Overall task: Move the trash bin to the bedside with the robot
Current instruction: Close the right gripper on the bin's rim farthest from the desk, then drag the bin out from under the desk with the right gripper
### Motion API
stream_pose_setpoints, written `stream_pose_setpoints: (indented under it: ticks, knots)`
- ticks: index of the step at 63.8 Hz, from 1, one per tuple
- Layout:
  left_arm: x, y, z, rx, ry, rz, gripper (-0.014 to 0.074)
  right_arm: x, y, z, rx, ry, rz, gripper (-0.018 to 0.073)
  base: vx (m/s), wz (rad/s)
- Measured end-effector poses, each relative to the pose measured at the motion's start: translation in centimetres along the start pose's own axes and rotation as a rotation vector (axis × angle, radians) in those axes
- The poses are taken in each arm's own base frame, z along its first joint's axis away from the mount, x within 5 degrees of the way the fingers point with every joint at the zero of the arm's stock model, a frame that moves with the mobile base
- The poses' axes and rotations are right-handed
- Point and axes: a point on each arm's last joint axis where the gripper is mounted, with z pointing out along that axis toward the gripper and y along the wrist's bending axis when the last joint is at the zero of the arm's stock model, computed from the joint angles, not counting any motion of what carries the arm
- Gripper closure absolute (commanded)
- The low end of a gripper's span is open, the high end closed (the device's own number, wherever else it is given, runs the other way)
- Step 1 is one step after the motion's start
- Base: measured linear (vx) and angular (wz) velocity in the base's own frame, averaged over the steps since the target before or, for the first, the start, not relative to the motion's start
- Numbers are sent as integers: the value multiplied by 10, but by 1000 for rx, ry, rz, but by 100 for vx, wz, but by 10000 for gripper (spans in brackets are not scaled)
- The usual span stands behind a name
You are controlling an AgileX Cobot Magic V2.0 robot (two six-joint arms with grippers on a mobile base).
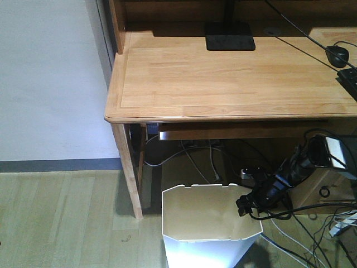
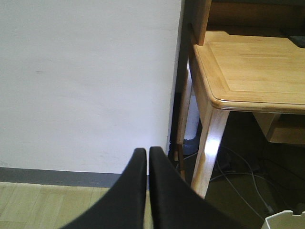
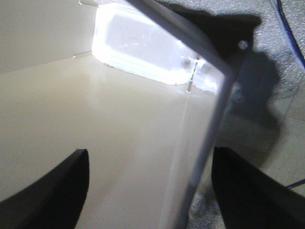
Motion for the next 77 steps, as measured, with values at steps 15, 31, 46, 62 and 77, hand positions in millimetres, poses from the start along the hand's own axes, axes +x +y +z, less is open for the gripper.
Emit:
stream_pose_setpoints:
  ticks: [15,31,46,62,77]
  knots:
    - [0,0,0,0,0,0,603,-2,-3,12,-32,19,7,191,0,0]
    - [0,0,0,0,0,0,603,0,-14,13,-38,21,51,418,0,0]
    - [0,0,0,0,0,0,603,-2,-23,16,-68,45,93,571,0,0]
    - [0,0,0,0,0,0,603,2,-33,11,-134,12,29,564,0,0]
    - [0,0,0,0,0,0,603,2,-39,-4,-195,3,53,564,0,0]
